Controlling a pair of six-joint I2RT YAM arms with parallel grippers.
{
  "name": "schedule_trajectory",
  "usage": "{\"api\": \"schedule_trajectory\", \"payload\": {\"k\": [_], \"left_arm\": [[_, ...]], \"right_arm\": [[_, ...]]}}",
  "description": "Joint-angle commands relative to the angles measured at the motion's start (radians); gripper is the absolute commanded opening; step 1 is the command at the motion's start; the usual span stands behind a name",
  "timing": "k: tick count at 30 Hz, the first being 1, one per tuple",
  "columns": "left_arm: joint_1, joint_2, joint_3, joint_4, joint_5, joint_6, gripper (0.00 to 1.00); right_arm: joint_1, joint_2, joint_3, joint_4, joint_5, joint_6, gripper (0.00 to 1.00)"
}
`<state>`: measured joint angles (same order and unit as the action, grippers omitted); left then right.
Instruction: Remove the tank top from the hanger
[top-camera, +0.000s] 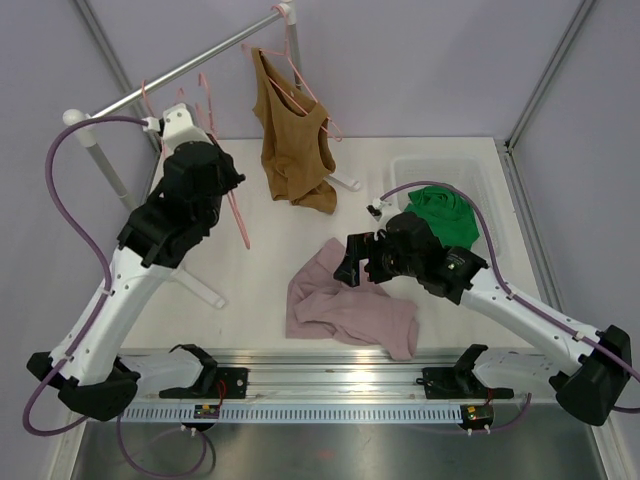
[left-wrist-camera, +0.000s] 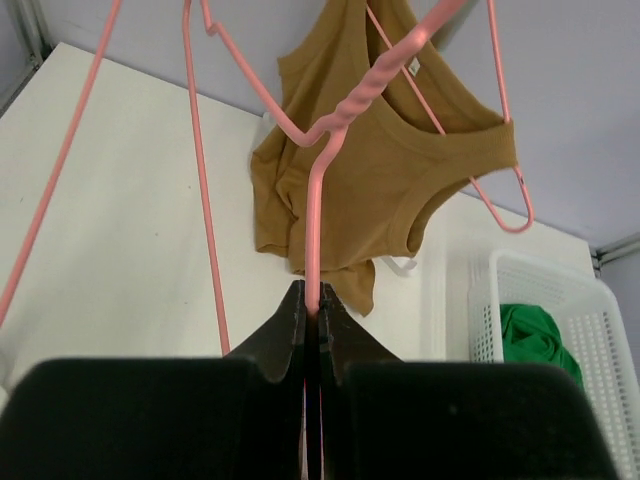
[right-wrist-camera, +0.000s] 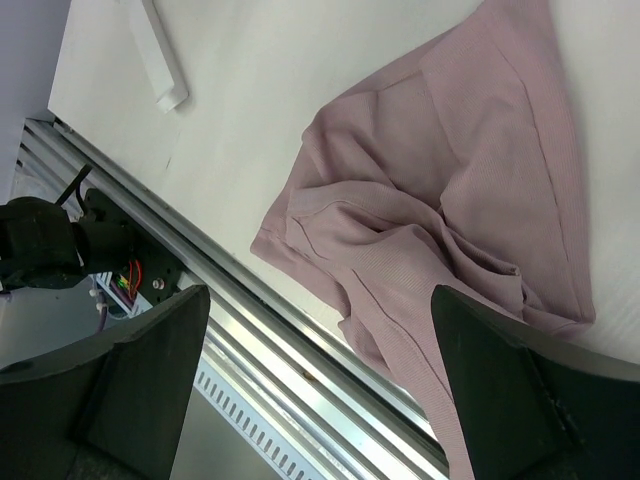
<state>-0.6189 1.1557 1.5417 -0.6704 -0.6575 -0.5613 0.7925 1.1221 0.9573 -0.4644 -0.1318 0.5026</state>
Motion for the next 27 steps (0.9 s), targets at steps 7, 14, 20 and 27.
{"api": "schedule_trajectory", "payload": {"k": [7,14,20,27], "left_arm": [[0.244,0.139,0.225,-0.02,0.26,-0.019,0.0],[0.355,0.226,0.269,-0.028,0.383,-0.043,0.0],[0.38,0.176,0.091,0.043,0.389,-0.068,0.0],[0.38,0.157,0.058,0.058,0.401,-0.071,0.22]], "right_arm": [[0.007,-0.054,0.018,0.012,0.032,-0.016,0.99],[0.007,-0.044,0.006,0.023,0.006,-0.036,0.99],[0.007,-0.002,0.001,0.038,-0.032,-0.067,1.0],[0.007,0.097,0.032,0.006,0.004,-0.091,1.0]]}}
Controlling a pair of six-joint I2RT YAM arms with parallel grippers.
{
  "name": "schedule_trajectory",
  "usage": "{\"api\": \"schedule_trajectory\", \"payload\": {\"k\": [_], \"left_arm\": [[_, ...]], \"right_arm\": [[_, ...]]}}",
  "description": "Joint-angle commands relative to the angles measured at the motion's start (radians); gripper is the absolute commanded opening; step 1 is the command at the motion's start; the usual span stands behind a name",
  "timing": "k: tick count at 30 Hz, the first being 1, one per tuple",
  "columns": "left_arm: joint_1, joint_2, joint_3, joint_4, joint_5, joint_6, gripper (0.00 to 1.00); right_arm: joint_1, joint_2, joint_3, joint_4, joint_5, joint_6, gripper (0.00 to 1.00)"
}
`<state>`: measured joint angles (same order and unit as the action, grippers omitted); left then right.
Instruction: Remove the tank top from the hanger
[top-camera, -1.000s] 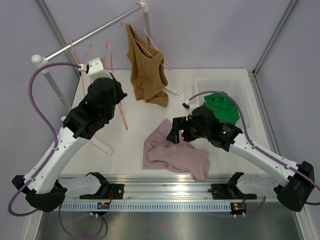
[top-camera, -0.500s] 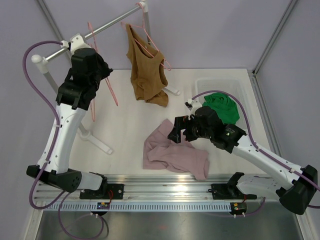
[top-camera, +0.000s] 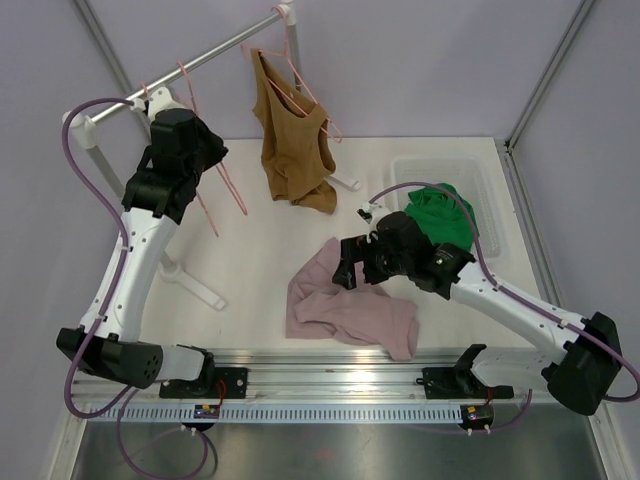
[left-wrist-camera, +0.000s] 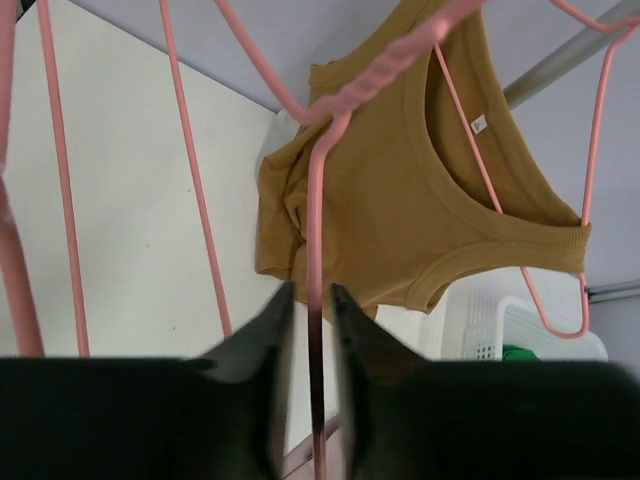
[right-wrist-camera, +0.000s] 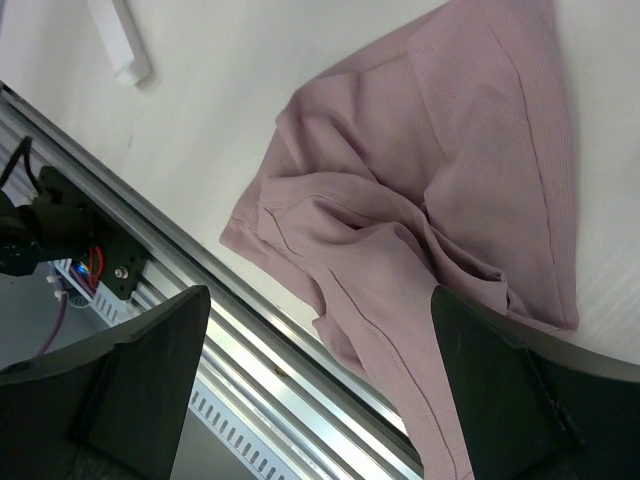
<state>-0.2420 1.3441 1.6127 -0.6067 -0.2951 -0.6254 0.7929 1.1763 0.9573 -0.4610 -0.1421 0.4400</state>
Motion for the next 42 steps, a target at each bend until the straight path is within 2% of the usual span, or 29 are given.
{"api": "schedule_trajectory", "payload": {"k": [1,2,3,5,6,10,11,20,21,23,24,26,28,32,35,40,42], "left_arm": [[0.003,-0.034,-0.013,-0.007,0.042,-0.005,0.31],[0.003,-0.037,-0.013,-0.005,0.048,-0.005,0.44],[0.003,-0.045,-0.01,-0.007,0.056,-0.002,0.5],[0.003,-0.071,-0.007,-0.007,0.071,0.003,0.59],[0.003,-0.082,-0.002,-0.007,0.095,0.004,0.67],[0.001,-0.166,0.004,-0.01,0.171,0.012,0.82],[0.001,-0.184,0.003,-0.011,0.192,0.013,0.99],[-0.002,-0.433,-0.109,0.001,0.442,0.03,0.99],[-0.002,-0.486,-0.117,-0.001,0.477,0.035,0.99],[-0.002,-0.535,-0.129,-0.019,0.514,0.074,0.99],[-0.002,-0.56,-0.132,-0.031,0.531,0.09,0.99],[-0.002,-0.64,-0.157,-0.07,0.525,0.145,0.99],[-0.002,-0.727,-0.189,-0.105,0.507,0.185,0.99],[-0.002,-0.887,-0.313,-0.145,0.439,0.266,0.99],[-0.002,-1.001,-0.428,-0.142,0.447,0.286,0.99],[-0.002,-1.143,-0.585,-0.122,0.43,0.303,0.99],[-0.002,-1.186,-0.611,-0.12,0.445,0.308,0.99]], "right_arm": [[0.008,0.069,0.037,0.004,0.024,-0.027,0.99],[0.006,0.086,0.037,0.005,0.032,-0.029,1.0],[0.008,0.1,0.038,0.008,0.041,-0.03,1.0],[0.008,0.164,0.052,0.004,0.05,-0.032,0.99],[0.009,0.187,0.06,-0.007,0.062,-0.032,1.0],[0.04,0.324,0.104,-0.03,0.136,-0.04,0.99],[0.048,0.345,0.11,-0.034,0.136,-0.04,0.99],[0.14,0.633,0.199,-0.149,0.334,-0.015,0.99],[0.143,0.652,0.202,-0.146,0.328,-0.014,0.97],[0.15,0.692,0.199,-0.128,0.319,-0.015,0.8],[0.152,0.7,0.199,-0.111,0.309,-0.015,0.52],[0.157,0.695,0.198,-0.099,0.312,-0.018,0.3],[0.16,0.648,0.198,-0.073,0.296,-0.035,0.0],[0.16,0.507,0.231,-0.105,0.344,-0.04,0.0],[0.158,0.396,0.297,-0.183,0.453,-0.044,0.0],[0.117,0.272,0.484,-0.332,0.637,-0.084,0.0],[0.053,0.246,0.584,-0.393,0.687,-0.118,0.0]]}}
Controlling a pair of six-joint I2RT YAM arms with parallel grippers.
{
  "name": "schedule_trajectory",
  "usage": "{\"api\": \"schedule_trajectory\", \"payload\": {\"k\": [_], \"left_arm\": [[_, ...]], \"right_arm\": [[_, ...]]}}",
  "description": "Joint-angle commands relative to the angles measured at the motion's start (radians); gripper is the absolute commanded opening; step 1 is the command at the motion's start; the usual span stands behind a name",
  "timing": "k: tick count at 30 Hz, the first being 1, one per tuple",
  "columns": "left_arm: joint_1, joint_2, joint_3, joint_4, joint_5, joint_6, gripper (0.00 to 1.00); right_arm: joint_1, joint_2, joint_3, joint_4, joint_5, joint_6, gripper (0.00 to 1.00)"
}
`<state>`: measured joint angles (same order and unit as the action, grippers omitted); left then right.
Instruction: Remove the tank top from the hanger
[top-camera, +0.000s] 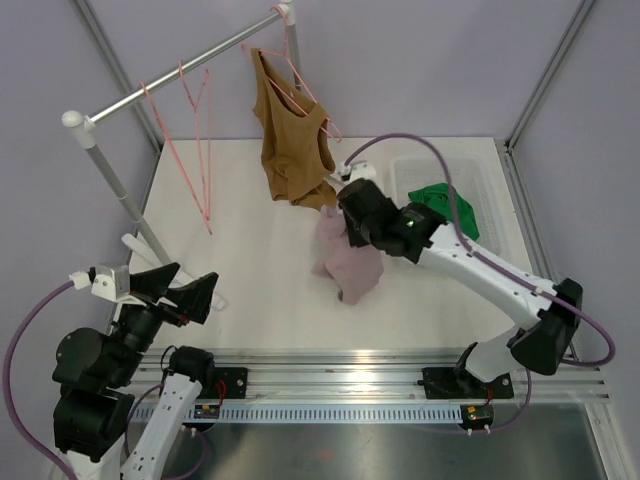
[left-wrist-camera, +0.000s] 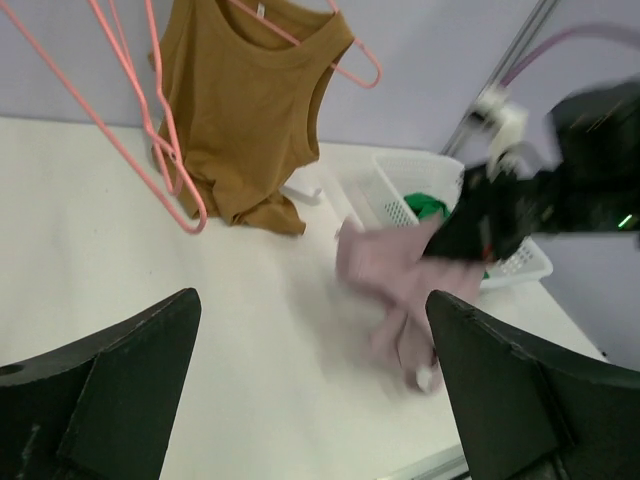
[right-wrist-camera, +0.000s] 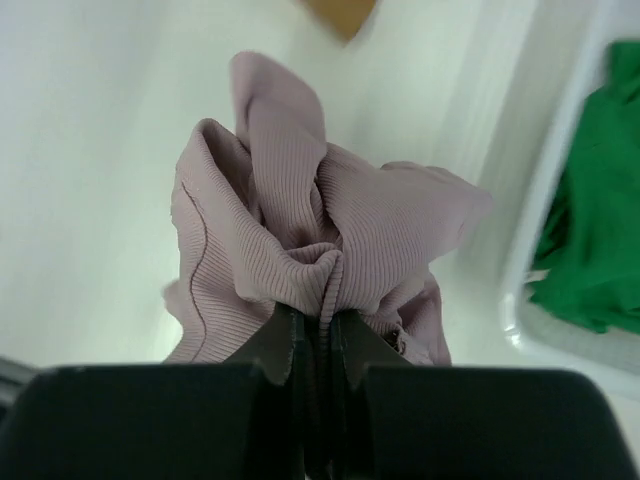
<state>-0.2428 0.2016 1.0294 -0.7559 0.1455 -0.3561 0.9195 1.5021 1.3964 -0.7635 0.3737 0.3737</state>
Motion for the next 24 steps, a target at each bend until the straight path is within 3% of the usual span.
{"api": "schedule_trajectory", "payload": {"k": [1,5,10,17,21,24], "left_arm": [[-0.001,-0.056,-0.044,0.03,0.011,0.045,0.99],[-0.001,-0.076,-0.051,0.023,0.034,0.052,0.99],[-0.001,-0.019,-0.016,0.001,0.031,0.01,0.99],[0.0,0.169,0.147,-0.083,0.051,-0.01,0.99],[0.0,0.228,0.218,-0.054,0.068,-0.021,0.99],[0.002,0.324,0.3,-0.036,0.063,-0.027,0.99]], "right_arm": [[-0.099,-0.088,0.18,-0.106,0.18,-0.061,0.0],[-0.238,-0.109,0.366,-0.155,0.189,-0.152,0.0],[-0.449,-0.074,0.454,-0.143,0.176,-0.229,0.0],[-0.704,0.004,0.308,0.044,-0.066,-0.25,0.0],[-0.735,0.096,0.205,0.116,-0.121,-0.225,0.01],[-0.743,0.157,0.122,0.182,-0.145,-0.194,0.07]]}}
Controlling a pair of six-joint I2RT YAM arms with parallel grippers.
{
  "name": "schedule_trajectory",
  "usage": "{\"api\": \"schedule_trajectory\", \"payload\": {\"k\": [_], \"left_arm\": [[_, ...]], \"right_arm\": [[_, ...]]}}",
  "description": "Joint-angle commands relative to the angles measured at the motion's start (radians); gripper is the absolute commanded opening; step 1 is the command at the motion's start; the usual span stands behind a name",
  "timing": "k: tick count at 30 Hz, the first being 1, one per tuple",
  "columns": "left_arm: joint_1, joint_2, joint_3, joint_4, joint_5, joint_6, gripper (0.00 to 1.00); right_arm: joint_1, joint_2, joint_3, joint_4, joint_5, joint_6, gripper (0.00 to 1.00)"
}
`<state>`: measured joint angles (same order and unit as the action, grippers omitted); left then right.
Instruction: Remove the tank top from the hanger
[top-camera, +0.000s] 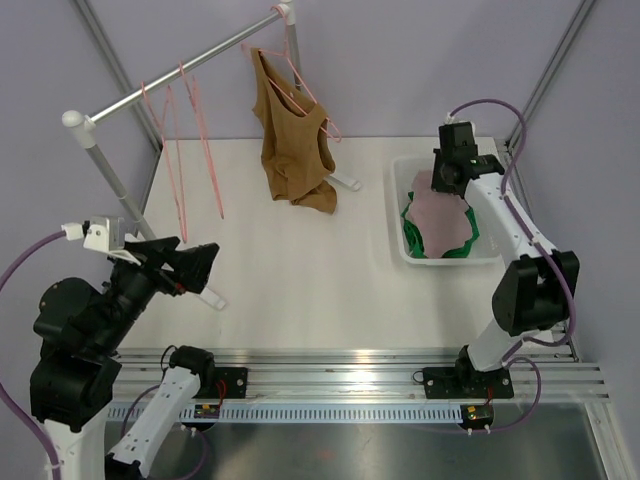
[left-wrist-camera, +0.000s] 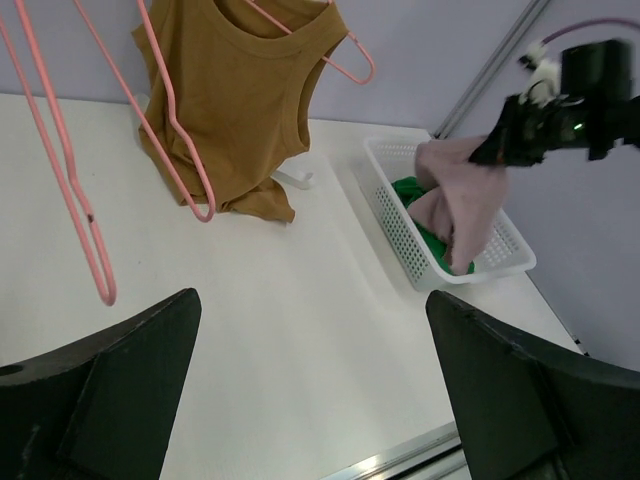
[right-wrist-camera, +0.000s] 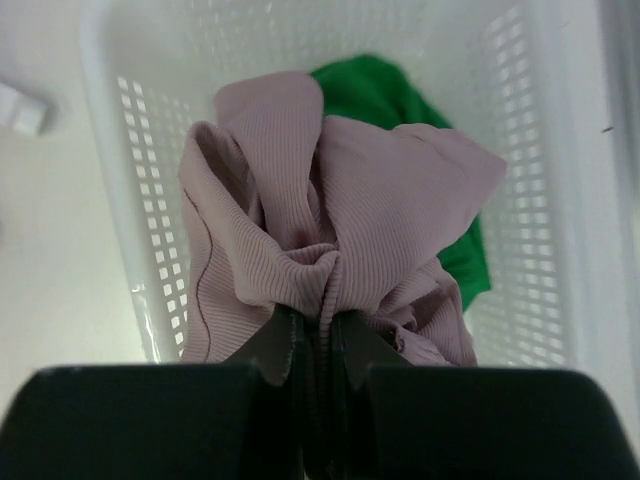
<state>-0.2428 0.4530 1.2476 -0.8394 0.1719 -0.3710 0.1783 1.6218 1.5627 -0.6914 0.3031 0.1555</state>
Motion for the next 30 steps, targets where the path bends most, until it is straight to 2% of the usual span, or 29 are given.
{"api": "schedule_trajectory", "payload": {"k": [1,4,6,7,8,15,17,18,19,21,26,30], "left_arm": [[0.0,0.108,0.14,0.045,0.035,-0.016,0.99],[0.0,0.211,0.208,0.051,0.034,-0.034,0.99],[0.0,0.271,0.271,0.057,0.023,-0.042,0.99],[0.0,0.289,0.291,0.056,0.009,-0.048,0.99],[0.0,0.311,0.338,0.054,-0.001,-0.049,0.99],[-0.012,0.525,0.56,0.031,-0.063,-0.072,0.99],[-0.074,0.614,0.613,0.019,-0.15,-0.06,0.99],[-0.11,0.648,0.674,0.008,-0.26,-0.043,0.99],[-0.19,0.721,0.709,-0.006,-0.315,-0.03,0.99],[-0.265,0.798,0.816,-0.018,-0.42,0.001,0.99],[-0.374,1.096,1.035,-0.041,-0.635,-0.002,0.99],[-0.398,1.242,1.119,0.028,-0.75,-0.009,0.99]], "right_arm": [[-0.008,0.055,-0.061,0.13,-0.094,0.039,0.08],[-0.014,0.114,-0.102,0.142,-0.102,0.067,0.39],[-0.014,0.125,-0.104,0.116,-0.09,0.096,0.7],[-0.014,0.118,-0.104,0.099,-0.084,0.113,0.91],[-0.014,0.104,-0.099,0.09,-0.078,0.122,0.99],[-0.014,-0.118,-0.004,-0.056,-0.019,0.171,1.0],[-0.014,-0.204,-0.016,-0.063,-0.038,0.162,0.99],[-0.014,-0.232,-0.026,-0.066,-0.05,0.159,1.0],[-0.014,-0.261,-0.044,-0.074,-0.062,0.159,0.99],[-0.014,-0.344,-0.068,-0.08,-0.1,0.156,0.99],[-0.014,-0.534,-0.205,-0.059,-0.407,0.17,1.0],[-0.014,-0.675,-0.322,0.001,-0.599,0.231,0.99]]}}
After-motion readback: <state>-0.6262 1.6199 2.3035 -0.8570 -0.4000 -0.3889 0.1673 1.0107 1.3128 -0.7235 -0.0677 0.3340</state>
